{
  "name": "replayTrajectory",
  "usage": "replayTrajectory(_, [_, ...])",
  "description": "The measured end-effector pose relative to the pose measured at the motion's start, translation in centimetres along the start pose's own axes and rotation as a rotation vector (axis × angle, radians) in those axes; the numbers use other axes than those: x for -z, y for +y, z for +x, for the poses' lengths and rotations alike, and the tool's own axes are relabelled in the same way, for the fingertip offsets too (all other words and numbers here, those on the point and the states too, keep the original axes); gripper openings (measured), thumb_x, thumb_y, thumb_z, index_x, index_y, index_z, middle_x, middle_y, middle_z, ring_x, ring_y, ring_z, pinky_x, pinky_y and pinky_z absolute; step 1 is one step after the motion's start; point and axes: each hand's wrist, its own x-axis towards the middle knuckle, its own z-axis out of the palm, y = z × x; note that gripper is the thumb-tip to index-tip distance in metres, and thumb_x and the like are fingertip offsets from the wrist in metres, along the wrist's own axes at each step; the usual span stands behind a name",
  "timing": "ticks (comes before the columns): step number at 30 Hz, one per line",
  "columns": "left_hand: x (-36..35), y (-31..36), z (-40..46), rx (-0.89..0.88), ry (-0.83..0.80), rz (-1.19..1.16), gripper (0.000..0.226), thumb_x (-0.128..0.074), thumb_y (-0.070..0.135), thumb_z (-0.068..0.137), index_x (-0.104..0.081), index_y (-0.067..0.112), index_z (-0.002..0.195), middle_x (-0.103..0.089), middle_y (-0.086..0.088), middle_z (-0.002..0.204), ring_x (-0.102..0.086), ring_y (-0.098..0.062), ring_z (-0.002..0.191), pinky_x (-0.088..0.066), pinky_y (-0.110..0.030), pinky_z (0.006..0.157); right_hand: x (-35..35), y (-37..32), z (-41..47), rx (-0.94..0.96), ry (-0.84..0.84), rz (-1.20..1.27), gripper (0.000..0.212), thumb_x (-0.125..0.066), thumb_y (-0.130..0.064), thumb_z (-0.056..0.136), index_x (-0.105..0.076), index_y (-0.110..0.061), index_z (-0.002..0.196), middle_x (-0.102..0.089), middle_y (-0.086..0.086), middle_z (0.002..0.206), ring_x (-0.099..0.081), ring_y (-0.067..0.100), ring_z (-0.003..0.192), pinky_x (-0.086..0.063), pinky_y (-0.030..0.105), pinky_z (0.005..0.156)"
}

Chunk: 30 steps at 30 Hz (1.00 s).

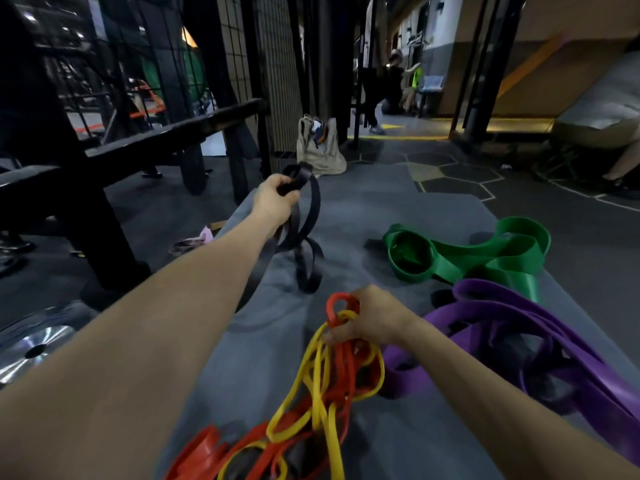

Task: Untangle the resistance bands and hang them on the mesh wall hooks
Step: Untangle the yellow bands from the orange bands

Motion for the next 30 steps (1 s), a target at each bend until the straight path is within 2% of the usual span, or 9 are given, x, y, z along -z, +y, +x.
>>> replayTrajectory(3, [-0.1, -3.0, -0.7, 0.176, -0.378, 0.122, 0.056, -0.060, 0.020, 0.090, -0.035, 0.015, 0.140, -0.050, -0.005, 0.129, -0.052, -0.025, 0.113, -0.044, -0.033, 0.092, -0.9, 0.2, 0.4, 0.009, -0.004, 0.080, 0.034, -0.084, -0.037, 0.062, -0.055, -0.019, 0.063, -0.060, 0.000, 0.072, -0.053, 0.007, 0.059, -0.043, 0.021, 0.054])
replayTrajectory(5, [0.4, -4.4, -2.1, 0.133, -0.580, 0.544, 0.067, -0.057, 0.033, 0.091, -0.023, 0.018, 0.147, -0.039, -0.009, 0.144, -0.042, -0.029, 0.127, -0.038, -0.036, 0.104, -1.6, 0.6, 0.8, -0.022, -0.003, 0.162, 0.033, -0.085, -0.035, 0.061, -0.062, -0.016, 0.075, -0.064, 0.001, 0.080, -0.059, 0.008, 0.066, -0.050, 0.025, 0.061])
replayTrajectory(7, [0.8, -4.7, -3.2, 0.031, -0.519, 0.808, 0.066, -0.052, 0.042, 0.092, -0.024, 0.017, 0.146, -0.036, -0.013, 0.146, -0.038, -0.033, 0.131, -0.036, -0.038, 0.105, -1.9, 0.7, 0.9, -0.064, 0.013, 0.234, 0.052, -0.086, -0.037, 0.058, -0.061, -0.011, 0.095, -0.066, 0.004, 0.092, -0.063, 0.013, 0.077, -0.053, 0.027, 0.065])
replayTrajectory(11, [1.9, -2.7, -8.5, 0.020, -0.288, 0.287, 0.040, -0.054, 0.036, 0.092, -0.050, 0.012, 0.125, -0.051, -0.009, 0.123, -0.055, -0.026, 0.107, -0.044, -0.033, 0.095, -2.5, 0.4, -0.2, -0.082, 0.107, 0.335, 0.056, -0.087, -0.036, 0.055, -0.060, -0.011, 0.097, -0.067, 0.005, 0.095, -0.064, 0.021, 0.089, -0.054, 0.035, 0.079])
replayTrajectory(14, [2.9, -1.8, -15.6, 0.175, -0.489, -0.140, 0.044, -0.061, 0.042, 0.085, -0.050, 0.015, 0.118, -0.057, -0.001, 0.109, -0.054, -0.016, 0.107, -0.043, -0.028, 0.091, -2.5, -0.6, -2.3, -0.063, 0.175, 0.497, 0.042, -0.087, -0.025, 0.057, -0.058, -0.016, 0.087, -0.068, 0.007, 0.091, -0.066, 0.023, 0.084, -0.056, 0.040, 0.081])
replayTrajectory(17, [4.1, -3.0, -20.7, 0.261, -0.677, -0.064, 0.079, -0.079, 0.051, 0.062, -0.046, 0.017, 0.125, -0.061, 0.003, 0.111, -0.059, -0.014, 0.104, -0.048, -0.029, 0.090, -2.3, -2.4, -4.9, -0.020, 0.251, 0.644, 0.034, -0.083, -0.018, 0.066, -0.059, -0.015, 0.089, -0.064, 0.001, 0.083, -0.063, 0.019, 0.082, -0.054, 0.034, 0.072])
replayTrajectory(21, [5.6, -3.7, -23.3, 0.128, -0.464, 0.137, 0.019, -0.072, 0.009, 0.077, -0.055, 0.017, 0.076, -0.059, -0.004, 0.077, -0.057, -0.017, 0.073, -0.047, -0.027, 0.066, -2.6, -4.0, -7.4, 0.000, 0.338, 0.785, 0.031, -0.080, -0.013, 0.070, -0.057, -0.013, 0.091, -0.061, 0.001, 0.081, -0.061, 0.017, 0.077, -0.054, 0.034, 0.076])
replayTrajectory(25, [8.9, -3.6, -24.4, 0.234, -0.230, -0.084, 0.020, -0.053, -0.004, 0.090, -0.055, 0.012, 0.077, -0.051, -0.004, 0.063, -0.052, -0.005, 0.045, -0.047, -0.020, 0.051, -3.3, -2.6, -8.1, -0.108, 0.463, 0.765, 0.039, -0.083, -0.025, 0.066, -0.059, -0.012, 0.095, -0.065, 0.009, 0.091, -0.064, 0.022, 0.078, -0.058, 0.033, 0.068])
replayTrajectory(30, [11.7, -4.1, -26.6, 0.364, -0.095, -0.119, 0.022, -0.053, 0.007, 0.091, -0.055, 0.016, 0.072, -0.043, -0.001, 0.059, -0.036, -0.011, 0.051, -0.030, -0.019, 0.042, -4.8, -0.4, -9.6, -0.267, 0.515, 0.559, 0.058, -0.081, -0.027, 0.069, -0.058, 0.003, 0.112, -0.058, 0.011, 0.095, -0.054, 0.019, 0.085, -0.045, 0.031, 0.071])
